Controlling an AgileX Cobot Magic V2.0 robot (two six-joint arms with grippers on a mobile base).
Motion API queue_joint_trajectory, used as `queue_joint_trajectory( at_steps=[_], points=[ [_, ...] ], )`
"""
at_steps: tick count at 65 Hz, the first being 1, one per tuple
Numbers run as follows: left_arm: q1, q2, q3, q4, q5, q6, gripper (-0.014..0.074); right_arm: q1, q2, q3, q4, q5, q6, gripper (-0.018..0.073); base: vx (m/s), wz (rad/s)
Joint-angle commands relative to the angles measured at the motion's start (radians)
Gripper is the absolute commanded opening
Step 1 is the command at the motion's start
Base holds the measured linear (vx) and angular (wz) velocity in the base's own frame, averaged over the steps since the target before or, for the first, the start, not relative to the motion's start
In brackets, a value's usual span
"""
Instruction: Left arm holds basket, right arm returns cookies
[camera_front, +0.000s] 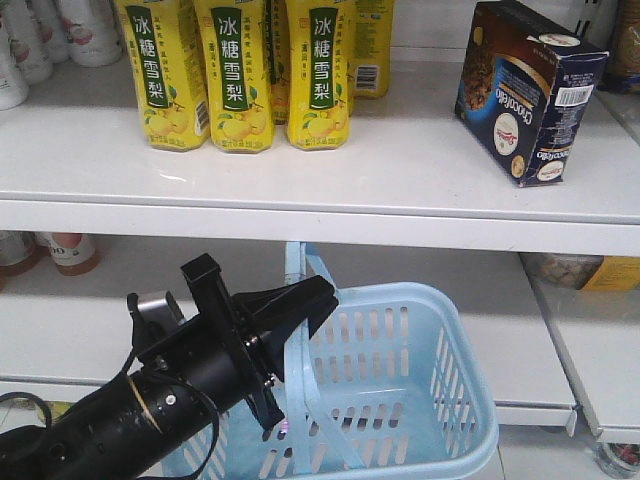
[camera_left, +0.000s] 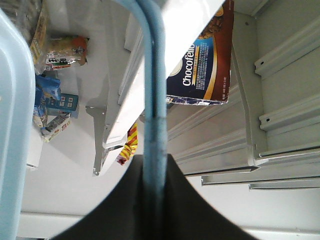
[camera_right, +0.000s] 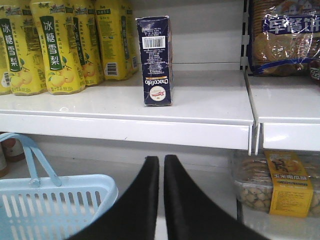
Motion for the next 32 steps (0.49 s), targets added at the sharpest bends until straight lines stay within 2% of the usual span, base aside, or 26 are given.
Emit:
queue_joint_trajectory(
  at_steps=[1, 14, 32],
  points=[
    [-0.005, -0.041, -0.037, -0.027, -0.291, 0.015, -0.0003, -0.001, -0.003, -0.023, -0.007, -0.069, -0.002, -0.0006, 0.0, 0.0],
    [-0.006, -0.057, -0.037, -0.013, -0.264, 0.015, -0.0003, -0.001, -0.003, -0.023, -0.007, -0.069, -0.002, -0.0006, 0.0, 0.0],
    [-0.006, -0.168, -0.037, 0.115, 0.016, -0.09, -0.0003, -0.001, -0.003, -0.023, -0.007, -0.069, -0.002, -0.0006, 0.0, 0.0]
  ],
)
